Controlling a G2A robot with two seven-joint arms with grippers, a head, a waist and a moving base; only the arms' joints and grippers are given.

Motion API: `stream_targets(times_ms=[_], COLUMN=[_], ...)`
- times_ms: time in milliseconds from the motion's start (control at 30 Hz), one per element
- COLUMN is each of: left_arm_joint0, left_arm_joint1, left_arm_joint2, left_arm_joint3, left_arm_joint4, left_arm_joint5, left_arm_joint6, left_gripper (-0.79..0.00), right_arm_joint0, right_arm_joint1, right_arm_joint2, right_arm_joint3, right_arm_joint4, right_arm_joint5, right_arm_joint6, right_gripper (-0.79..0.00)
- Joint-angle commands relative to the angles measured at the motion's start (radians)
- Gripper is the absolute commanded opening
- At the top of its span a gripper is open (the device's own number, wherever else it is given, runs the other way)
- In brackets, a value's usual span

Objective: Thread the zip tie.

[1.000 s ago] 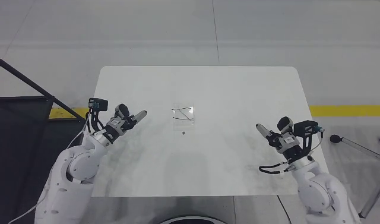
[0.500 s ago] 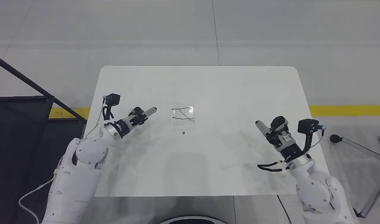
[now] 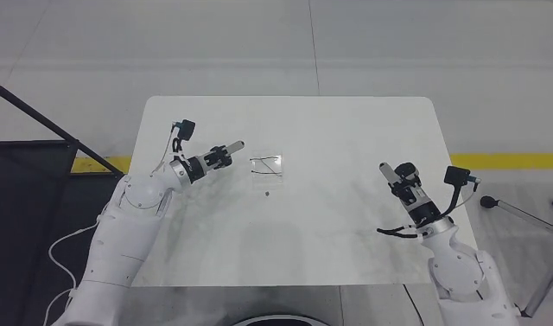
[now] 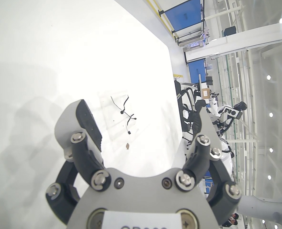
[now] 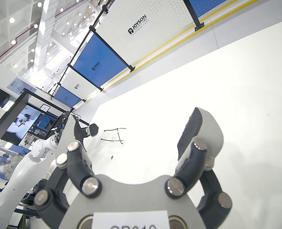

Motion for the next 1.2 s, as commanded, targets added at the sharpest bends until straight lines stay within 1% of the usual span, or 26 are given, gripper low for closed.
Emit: stream_targets(times_ms=[0, 100, 200, 300, 400, 600, 667, 767, 867, 933, 967, 1100, 1133, 1167], left_arm_joint0=[0.0, 0.0, 0.009, -0.013, -0.04, -0.093, -0.106, -0.124, -0.138, -0.146, -0.148, -0.158, -0.159, -0.161], left_arm_joint1=[0.0, 0.0, -0.002, -0.006, -0.011, -0.019, -0.022, -0.026, -0.029, -0.031, -0.032, -0.034, -0.034, -0.034], left_arm_joint2=[0.0, 0.0, 0.017, 0.042, 0.071, 0.109, 0.121, 0.137, 0.151, 0.159, 0.163, 0.174, 0.175, 0.177], left_arm_joint3=[0.0, 0.0, -0.013, 0.005, 0.033, 0.099, 0.116, 0.138, 0.156, 0.166, 0.171, 0.186, 0.191, 0.194], left_arm_joint4=[0.0, 0.0, -0.012, 0.015, 0.018, 0.014, 0.012, 0.011, 0.01, 0.007, 0.006, 0.005, 0.005, 0.005], left_arm_joint5=[0.0, 0.0, 0.011, 0.062, 0.094, 0.119, 0.12, 0.118, 0.118, 0.12, 0.12, 0.118, 0.118, 0.116], left_arm_joint6=[0.0, 0.0, -0.006, 0.013, 0.004, 0.004, 0.004, 0.005, 0.005, 0.001, -0.001, -0.007, -0.006, -0.006], left_gripper=[0.0, 0.0, 0.0, 0.0, 0.0, 0.0, -0.071, -0.142, -0.154, -0.179, -0.228, -0.32, -0.372, -0.397], right_arm_joint0=[0.0, 0.0, 0.0, 0.0, 0.0, 0.0, 0.0, 0.0, 0.0, 0.0, 0.0, 0.0, 0.0, 0.0], right_arm_joint1=[0.0, 0.0, 0.0, 0.0, 0.0, 0.0, 0.0, 0.0, 0.0, 0.0, 0.0, 0.0, 0.0, 0.0], right_arm_joint2=[0.0, 0.0, 0.0, 0.0, 0.0, 0.0, 0.0, 0.0, 0.0, 0.0, 0.0, 0.0, 0.0, 0.0], right_arm_joint3=[0.0, 0.0, 0.0, 0.0, 0.0, 0.0, 0.0, 0.0, 0.0, 0.0, 0.0, 0.0, 0.0, 0.0], right_arm_joint4=[0.0, 0.0, 0.0, 0.0, 0.0, 0.0, 0.0, 0.0, 0.0, 0.0, 0.0, 0.0, 0.0, 0.0], right_arm_joint5=[0.0, 0.0, 0.0, 0.0, 0.0, 0.0, 0.0, 0.0, 0.0, 0.0, 0.0, 0.0, 0.0, 0.0], right_arm_joint6=[0.0, 0.0, 0.0, 0.0, 0.0, 0.0, 0.0, 0.0, 0.0, 0.0, 0.0, 0.0, 0.0, 0.0], right_gripper=[0.0, 0.0, 0.0, 0.0, 0.0, 0.0, 0.0, 0.0, 0.0, 0.0, 0.0, 0.0, 0.0, 0.0])
